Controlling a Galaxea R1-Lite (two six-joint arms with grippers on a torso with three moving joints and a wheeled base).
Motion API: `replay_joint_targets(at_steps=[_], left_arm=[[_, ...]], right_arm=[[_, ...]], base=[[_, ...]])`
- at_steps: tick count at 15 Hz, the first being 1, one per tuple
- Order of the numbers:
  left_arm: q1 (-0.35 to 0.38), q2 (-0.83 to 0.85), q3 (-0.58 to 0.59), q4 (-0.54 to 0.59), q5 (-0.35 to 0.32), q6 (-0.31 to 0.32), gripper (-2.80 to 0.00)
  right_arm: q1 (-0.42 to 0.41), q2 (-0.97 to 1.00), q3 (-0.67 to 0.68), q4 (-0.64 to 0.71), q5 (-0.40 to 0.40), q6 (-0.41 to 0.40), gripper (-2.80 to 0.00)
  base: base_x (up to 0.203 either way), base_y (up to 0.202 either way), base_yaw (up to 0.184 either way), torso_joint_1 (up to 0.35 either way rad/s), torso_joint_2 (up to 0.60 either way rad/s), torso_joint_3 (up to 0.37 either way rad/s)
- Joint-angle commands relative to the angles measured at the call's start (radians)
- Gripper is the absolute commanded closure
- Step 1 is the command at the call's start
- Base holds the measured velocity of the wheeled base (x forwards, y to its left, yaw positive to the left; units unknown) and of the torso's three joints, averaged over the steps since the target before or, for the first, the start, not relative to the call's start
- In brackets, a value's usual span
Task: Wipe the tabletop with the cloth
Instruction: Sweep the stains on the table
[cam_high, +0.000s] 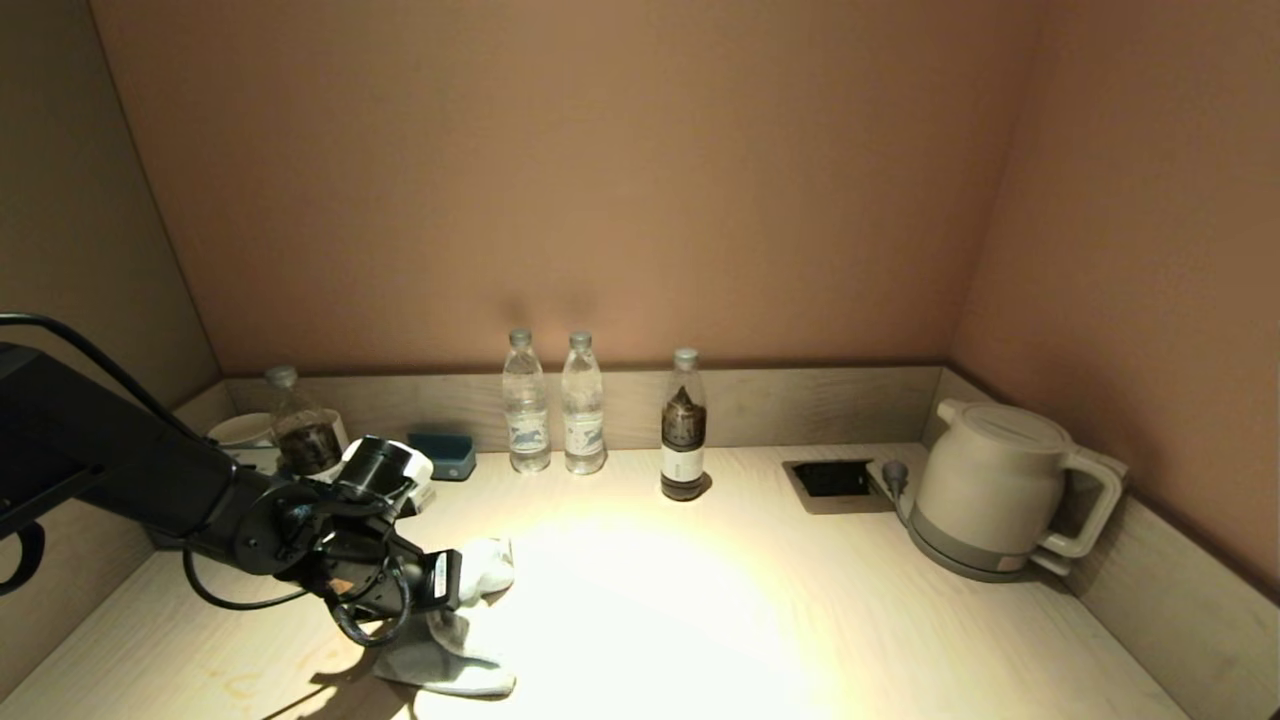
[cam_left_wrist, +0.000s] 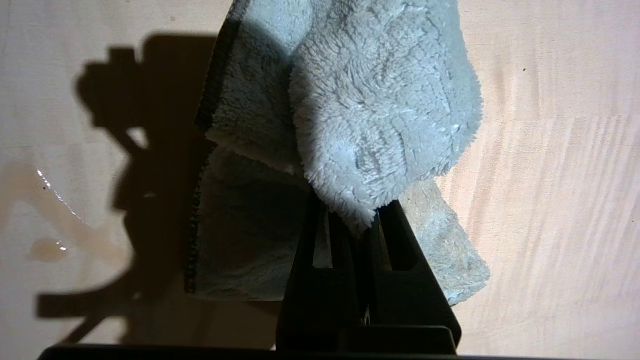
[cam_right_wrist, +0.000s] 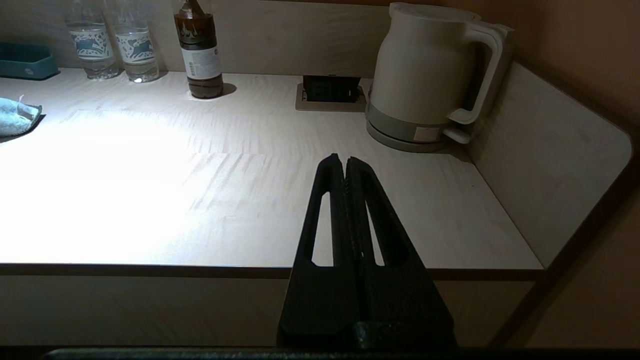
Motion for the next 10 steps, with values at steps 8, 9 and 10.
replay_joint_targets(at_steps=[8,9,10], left_arm=[[-0.004,0.009,0.040,0.009,0.102,0.043,0.00],[-0.004,0.012,0.062,0.007,0.169,0.065,0.00],[-0.003,0.013,0.071,0.007,0.186,0.074,0.00]], right_arm=[[0.001,0.001,0.000,0.000,0.001,0.000,0.00],[0.001,0.001,0.000,0.000,0.001,0.000,0.00],[0.001,0.001,0.000,0.000,0.001,0.000,0.00]], base=[[0.000,0.000,0.000,0.000,0.00,0.000],[0.000,0.000,0.000,0.000,0.00,0.000],[0.000,0.000,0.000,0.000,0.00,0.000]])
